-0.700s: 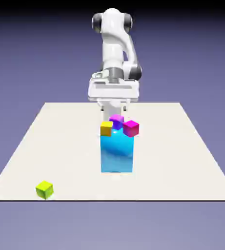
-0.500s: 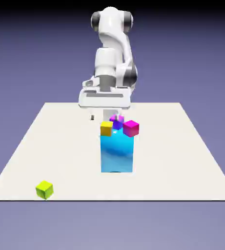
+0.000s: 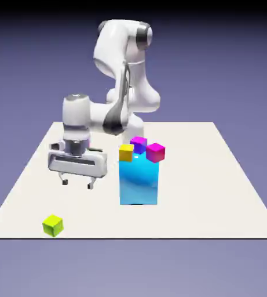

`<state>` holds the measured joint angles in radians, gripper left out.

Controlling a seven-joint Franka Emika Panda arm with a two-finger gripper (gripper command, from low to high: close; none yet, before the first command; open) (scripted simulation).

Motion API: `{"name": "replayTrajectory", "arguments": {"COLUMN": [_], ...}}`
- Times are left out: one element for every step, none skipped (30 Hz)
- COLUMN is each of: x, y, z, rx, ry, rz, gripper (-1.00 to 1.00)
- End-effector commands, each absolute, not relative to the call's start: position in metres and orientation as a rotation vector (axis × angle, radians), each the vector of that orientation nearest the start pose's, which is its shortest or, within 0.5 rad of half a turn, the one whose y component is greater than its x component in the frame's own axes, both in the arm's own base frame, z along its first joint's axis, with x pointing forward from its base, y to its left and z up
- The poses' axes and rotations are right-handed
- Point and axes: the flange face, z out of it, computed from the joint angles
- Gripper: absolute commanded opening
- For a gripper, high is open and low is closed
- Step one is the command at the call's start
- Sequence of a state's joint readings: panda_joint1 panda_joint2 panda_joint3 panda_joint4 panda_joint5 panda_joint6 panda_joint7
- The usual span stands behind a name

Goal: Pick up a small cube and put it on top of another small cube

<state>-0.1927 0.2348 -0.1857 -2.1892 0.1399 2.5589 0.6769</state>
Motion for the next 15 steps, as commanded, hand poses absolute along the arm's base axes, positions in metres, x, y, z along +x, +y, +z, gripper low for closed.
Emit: {"name": "replayTrajectory", "arguments": {"x": [0.531,0.532,0.533,0.533,0.533,0.532,0.531,0.529,0.528,0.528,0.528,0.527,0.525,0.524,0.524], "y": [-0.222,-0.233,-0.244,-0.255,-0.265,-0.276,-0.286,-0.296,-0.303,-0.303,-0.303,-0.302,-0.301,-0.301,-0.301], "z": [0.283,0.272,0.261,0.25,0.239,0.227,0.215,0.204,0.196,0.196,0.177,0.159,0.14,0.126,0.126], "rx": [-2.566,-2.56,-2.554,-2.547,-2.54,-2.532,-2.524,-2.515,-2.509,-2.509,-2.51,-2.51,-2.509,-2.509,-2.509], "ry": [1.711,1.738,1.766,1.792,1.818,1.843,1.868,1.892,1.907,1.907,1.906,1.906,1.906,1.907,1.907], "rz": [-0.164,-0.123,-0.082,-0.041,0.001,0.042,0.084,0.126,0.153,0.153,0.152,0.152,0.152,0.152,0.152], "gripper": [0.0,0.0,0.0,0.0,0.0,0.0,0.0,0.0,0.0,0.0,0.0,0.0,0.0,0.0,-1.0]}}
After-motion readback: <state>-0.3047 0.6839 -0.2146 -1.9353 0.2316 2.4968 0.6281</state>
